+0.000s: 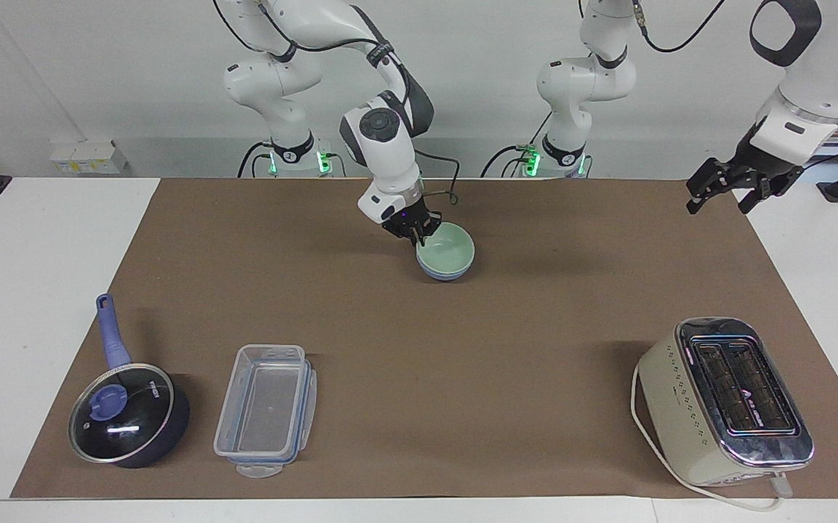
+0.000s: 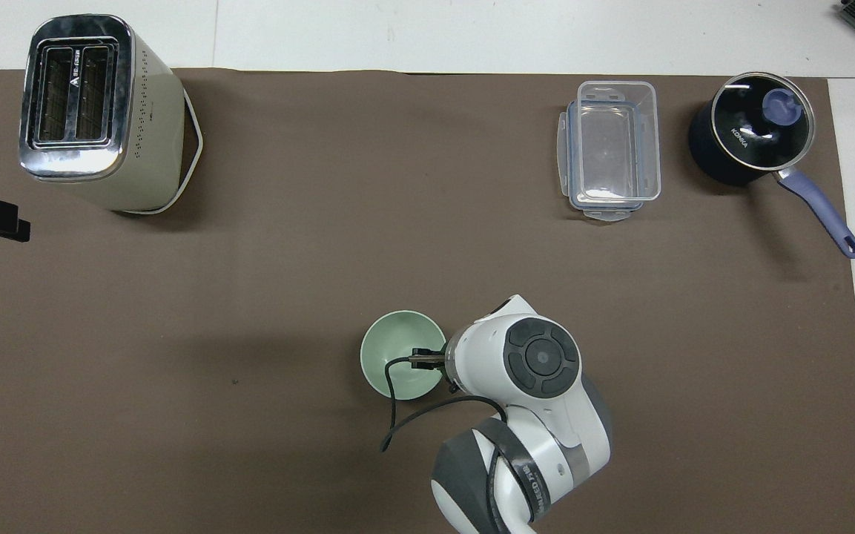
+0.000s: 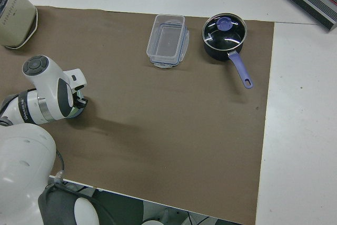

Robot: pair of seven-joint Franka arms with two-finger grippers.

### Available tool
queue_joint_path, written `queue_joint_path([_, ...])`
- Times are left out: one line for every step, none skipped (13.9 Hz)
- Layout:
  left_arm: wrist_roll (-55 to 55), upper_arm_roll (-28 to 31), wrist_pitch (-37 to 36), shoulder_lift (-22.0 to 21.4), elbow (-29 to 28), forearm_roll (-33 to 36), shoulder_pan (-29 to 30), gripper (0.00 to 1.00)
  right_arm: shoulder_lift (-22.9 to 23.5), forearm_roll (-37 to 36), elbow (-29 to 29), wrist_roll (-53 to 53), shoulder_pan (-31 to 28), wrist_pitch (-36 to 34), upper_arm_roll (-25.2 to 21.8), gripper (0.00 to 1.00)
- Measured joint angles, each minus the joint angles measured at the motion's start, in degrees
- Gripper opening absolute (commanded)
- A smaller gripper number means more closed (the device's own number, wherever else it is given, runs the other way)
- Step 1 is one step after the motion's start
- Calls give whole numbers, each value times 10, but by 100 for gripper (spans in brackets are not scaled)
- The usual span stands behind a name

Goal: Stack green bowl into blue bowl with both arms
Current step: 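Lower the green bowl into the blue bowl with the right gripper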

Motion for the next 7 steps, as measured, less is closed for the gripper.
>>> queue_joint_path([0,0,0,0,0,0,0,100,0,0,0,0,0,0,0,34])
queue_joint_path([0,0,0,0,0,0,0,100,0,0,2,0,0,0,0,43])
queue_joint_path([0,0,0,0,0,0,0,100,-1,0,3,0,0,0,0,68])
queue_joint_path([0,0,0,0,0,0,0,100,-4,0,6,0,0,0,0,100])
queue_joint_path([0,0,0,0,0,0,0,100,-10,0,9,0,-2,-1,-1,100])
queue_joint_path([0,0,0,0,0,0,0,100,-19,0,11,0,-3,-3,-3,100])
queue_joint_path([0,0,0,0,0,0,0,100,-33,0,12,0,-10,-7,-7,100])
